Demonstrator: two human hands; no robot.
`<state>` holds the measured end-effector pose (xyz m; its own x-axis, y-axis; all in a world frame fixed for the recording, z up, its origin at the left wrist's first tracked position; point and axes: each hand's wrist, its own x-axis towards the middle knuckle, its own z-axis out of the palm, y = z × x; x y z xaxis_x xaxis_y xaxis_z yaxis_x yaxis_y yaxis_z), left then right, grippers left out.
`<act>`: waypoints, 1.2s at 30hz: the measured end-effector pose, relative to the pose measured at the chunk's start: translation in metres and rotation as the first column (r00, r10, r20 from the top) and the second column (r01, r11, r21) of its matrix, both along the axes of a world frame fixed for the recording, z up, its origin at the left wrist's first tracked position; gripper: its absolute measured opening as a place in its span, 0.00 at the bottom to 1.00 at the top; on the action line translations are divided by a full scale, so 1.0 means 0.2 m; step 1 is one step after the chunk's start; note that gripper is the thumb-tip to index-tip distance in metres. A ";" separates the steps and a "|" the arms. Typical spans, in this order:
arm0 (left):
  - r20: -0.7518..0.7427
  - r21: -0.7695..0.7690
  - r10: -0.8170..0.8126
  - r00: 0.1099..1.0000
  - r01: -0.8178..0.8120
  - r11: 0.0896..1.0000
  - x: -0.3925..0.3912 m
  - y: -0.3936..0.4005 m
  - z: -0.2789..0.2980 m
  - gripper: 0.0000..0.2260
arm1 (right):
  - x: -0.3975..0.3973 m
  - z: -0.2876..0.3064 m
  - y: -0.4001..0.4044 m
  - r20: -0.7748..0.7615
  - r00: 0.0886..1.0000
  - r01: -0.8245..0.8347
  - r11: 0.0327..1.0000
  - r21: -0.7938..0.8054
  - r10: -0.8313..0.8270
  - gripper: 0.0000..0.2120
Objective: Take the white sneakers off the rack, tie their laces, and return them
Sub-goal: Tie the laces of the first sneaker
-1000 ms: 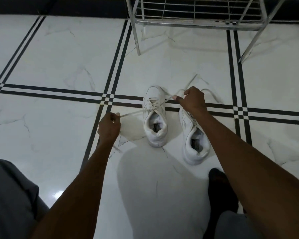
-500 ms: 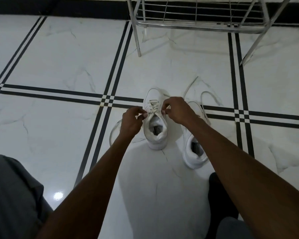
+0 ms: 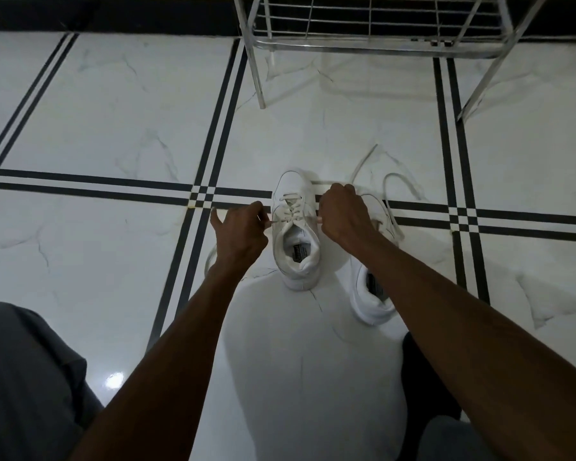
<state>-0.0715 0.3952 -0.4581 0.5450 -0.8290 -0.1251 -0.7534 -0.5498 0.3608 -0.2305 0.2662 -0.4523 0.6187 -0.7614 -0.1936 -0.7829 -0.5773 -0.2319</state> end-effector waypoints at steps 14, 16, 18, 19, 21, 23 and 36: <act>-0.222 -0.141 0.029 0.975 -0.062 0.988 -0.04 -0.02 -0.02 0.08 | -0.02 0.04 0.00 0.296 0.950 -0.016 0.929 0.369 -0.102 0.04; -0.132 -0.056 -0.022 0.991 0.015 0.998 -0.06 -0.02 0.00 0.12 | -0.02 0.06 0.02 0.258 0.965 -0.041 0.944 0.327 -0.048 0.07; 0.010 -0.003 -0.093 0.996 0.093 0.996 -0.08 -0.01 0.01 0.14 | -0.02 0.07 0.03 0.209 0.978 -0.063 0.973 0.223 0.016 0.08; 0.094 0.019 -0.128 0.987 0.126 0.992 -0.08 -0.01 0.00 0.14 | -0.02 0.07 0.04 0.188 0.981 -0.078 0.984 0.161 0.047 0.07; 0.260 0.066 -0.183 0.948 0.171 0.983 -0.09 0.01 -0.02 0.14 | -0.02 0.06 0.05 0.178 0.981 -0.101 0.990 0.102 0.082 0.07; 0.367 0.063 -0.215 0.905 0.206 0.976 -0.08 0.03 -0.05 0.15 | -0.04 0.04 0.05 0.195 0.975 -0.125 0.989 0.084 0.106 0.06; 0.394 0.057 -0.220 0.892 0.215 0.975 -0.05 0.07 -0.06 0.24 | -0.07 -0.05 0.07 0.164 0.967 -0.172 0.976 -0.134 0.193 0.09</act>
